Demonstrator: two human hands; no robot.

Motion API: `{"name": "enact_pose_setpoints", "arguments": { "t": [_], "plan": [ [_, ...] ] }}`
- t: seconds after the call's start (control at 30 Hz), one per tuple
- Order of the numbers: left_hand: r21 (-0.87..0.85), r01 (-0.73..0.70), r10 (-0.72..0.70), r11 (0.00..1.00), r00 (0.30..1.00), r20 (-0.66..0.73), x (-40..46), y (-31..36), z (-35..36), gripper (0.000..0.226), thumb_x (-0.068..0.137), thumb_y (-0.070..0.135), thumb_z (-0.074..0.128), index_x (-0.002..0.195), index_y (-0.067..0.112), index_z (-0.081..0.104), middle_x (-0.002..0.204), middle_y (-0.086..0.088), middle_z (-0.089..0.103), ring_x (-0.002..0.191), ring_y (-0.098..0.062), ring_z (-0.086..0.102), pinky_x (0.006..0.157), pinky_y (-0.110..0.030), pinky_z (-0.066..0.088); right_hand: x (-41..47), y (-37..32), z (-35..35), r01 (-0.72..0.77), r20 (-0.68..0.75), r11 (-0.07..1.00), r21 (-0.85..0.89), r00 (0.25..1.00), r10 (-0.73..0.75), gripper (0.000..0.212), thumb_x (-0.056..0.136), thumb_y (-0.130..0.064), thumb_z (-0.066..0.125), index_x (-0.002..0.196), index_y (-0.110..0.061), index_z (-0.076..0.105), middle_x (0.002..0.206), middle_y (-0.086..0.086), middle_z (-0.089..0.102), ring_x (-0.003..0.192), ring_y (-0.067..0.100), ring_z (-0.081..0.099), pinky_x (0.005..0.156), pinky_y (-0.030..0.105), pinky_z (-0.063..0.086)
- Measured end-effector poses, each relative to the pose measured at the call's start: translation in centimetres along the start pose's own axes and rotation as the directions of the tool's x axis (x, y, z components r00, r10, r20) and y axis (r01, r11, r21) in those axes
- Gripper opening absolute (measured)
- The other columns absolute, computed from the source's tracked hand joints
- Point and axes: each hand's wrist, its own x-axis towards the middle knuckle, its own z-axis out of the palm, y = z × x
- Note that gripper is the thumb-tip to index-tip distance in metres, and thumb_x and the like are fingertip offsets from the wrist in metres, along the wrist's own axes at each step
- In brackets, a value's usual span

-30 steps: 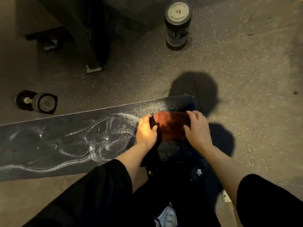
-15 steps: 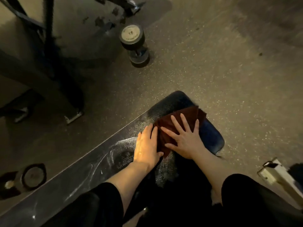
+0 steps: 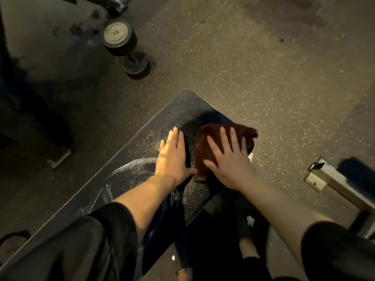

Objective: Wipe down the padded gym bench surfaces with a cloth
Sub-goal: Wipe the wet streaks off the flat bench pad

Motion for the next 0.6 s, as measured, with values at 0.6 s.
{"name": "enact_pose_setpoints", "arguments": {
  "t": [0.6],
  "plan": [
    [-0.070, 0.067, -0.060, 0.995, 0.993, 0.099, 1.9, -2.3, -1.0, 0.142, 0.053, 0.047, 0.088, 0.151, 0.008, -0.008, 0.158, -0.007, -0.018, 0.145, -0.020, -0.014, 0.119, -0.034, -0.005, 6.5, -2.0, -1.9, 0.079, -0.005, 0.996, -0.037, 0.997, -0.079, 0.081, 0.094, -0.060, 0.028, 0.152, -0.016, -0.007, 0.154, 0.024, -0.023, 0.139, 0.042, -0.027, 0.113, 0.057, -0.015]
  ]
}}
